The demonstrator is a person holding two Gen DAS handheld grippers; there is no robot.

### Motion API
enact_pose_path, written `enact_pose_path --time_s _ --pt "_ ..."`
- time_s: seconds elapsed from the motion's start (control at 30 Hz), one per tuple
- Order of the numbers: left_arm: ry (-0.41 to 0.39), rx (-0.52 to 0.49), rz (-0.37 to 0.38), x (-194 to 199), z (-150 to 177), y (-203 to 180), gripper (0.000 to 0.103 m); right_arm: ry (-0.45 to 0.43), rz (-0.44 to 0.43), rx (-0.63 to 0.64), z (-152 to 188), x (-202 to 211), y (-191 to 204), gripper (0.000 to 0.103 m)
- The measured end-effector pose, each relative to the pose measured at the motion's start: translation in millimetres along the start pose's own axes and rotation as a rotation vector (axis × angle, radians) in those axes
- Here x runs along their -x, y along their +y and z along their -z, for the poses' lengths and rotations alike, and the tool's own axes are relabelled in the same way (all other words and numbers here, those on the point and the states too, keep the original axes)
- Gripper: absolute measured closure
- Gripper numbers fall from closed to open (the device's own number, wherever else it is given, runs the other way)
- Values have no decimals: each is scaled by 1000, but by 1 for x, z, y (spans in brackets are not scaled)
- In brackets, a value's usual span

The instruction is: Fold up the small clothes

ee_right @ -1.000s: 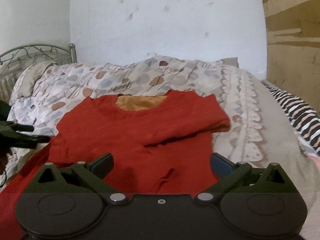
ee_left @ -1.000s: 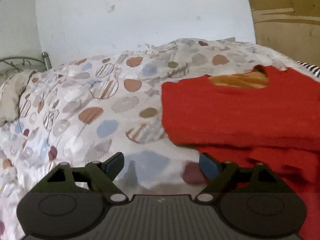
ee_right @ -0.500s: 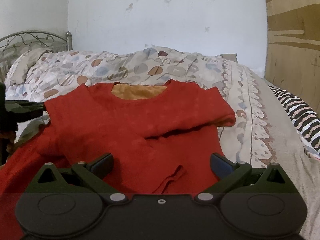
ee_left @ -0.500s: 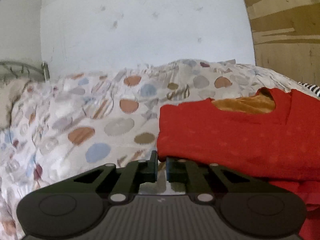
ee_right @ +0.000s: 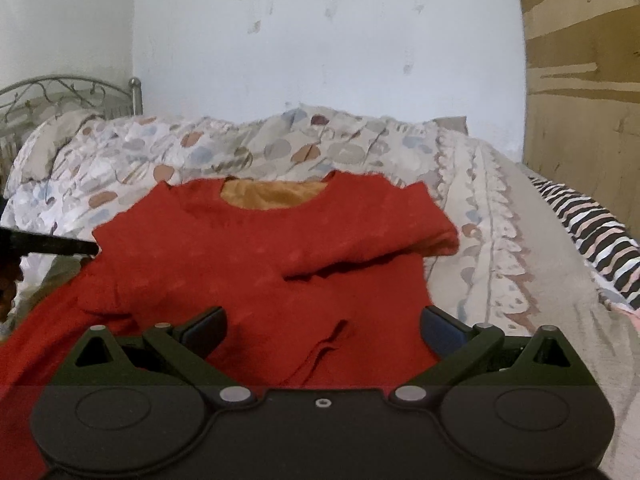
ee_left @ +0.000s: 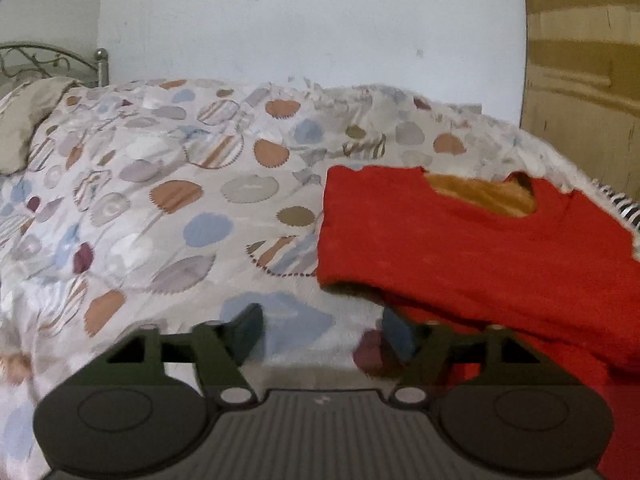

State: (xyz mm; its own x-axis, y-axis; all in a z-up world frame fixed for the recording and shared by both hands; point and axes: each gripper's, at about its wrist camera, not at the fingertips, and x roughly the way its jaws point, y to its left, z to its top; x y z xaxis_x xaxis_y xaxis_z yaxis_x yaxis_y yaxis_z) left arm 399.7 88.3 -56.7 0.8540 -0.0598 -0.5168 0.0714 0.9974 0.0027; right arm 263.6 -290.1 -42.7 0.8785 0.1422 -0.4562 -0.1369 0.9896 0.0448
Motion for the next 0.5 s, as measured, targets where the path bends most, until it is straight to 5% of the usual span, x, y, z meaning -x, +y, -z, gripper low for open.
enact_pose_path --time_s 0.37,0.5 --pt "40 19 86 81 53 -11 7 17 98 6 31 50 -24 1" --pt "97 -36 31 93 83 -16 7 14 132 53 51 73 -30 1"
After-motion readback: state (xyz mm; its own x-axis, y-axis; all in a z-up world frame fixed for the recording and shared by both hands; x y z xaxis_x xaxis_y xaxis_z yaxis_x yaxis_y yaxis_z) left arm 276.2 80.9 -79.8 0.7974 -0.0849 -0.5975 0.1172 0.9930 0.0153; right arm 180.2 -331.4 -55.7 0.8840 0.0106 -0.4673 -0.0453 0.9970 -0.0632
